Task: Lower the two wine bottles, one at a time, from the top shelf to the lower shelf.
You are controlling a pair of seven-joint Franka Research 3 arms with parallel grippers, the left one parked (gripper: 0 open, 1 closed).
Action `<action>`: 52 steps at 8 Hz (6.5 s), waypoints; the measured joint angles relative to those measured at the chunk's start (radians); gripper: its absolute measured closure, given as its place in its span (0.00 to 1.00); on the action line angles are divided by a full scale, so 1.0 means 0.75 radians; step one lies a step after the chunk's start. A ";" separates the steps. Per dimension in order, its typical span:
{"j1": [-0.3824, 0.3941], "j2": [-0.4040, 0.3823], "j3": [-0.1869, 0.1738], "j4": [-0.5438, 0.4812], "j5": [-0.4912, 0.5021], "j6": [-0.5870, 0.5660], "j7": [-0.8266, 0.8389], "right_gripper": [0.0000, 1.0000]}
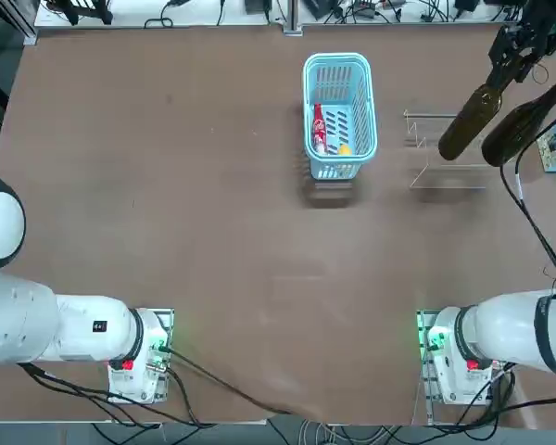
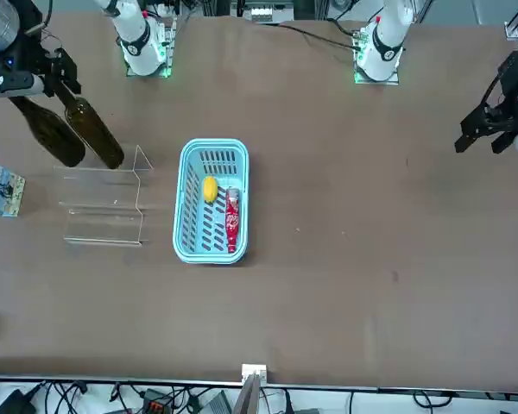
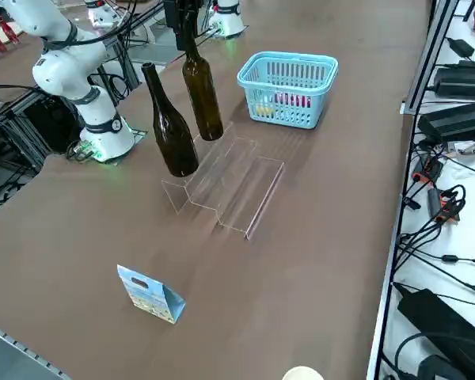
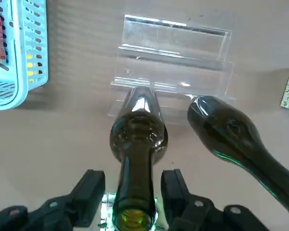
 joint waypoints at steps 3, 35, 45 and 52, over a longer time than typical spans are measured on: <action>0.000 0.000 -0.007 0.000 0.000 -0.001 0.000 0.32; -0.004 0.545 -0.088 0.599 0.000 0.191 -0.446 0.62; 0.034 0.658 -0.086 0.523 0.000 0.242 -0.449 0.62; 0.034 0.675 -0.086 0.472 0.000 0.242 -0.449 0.62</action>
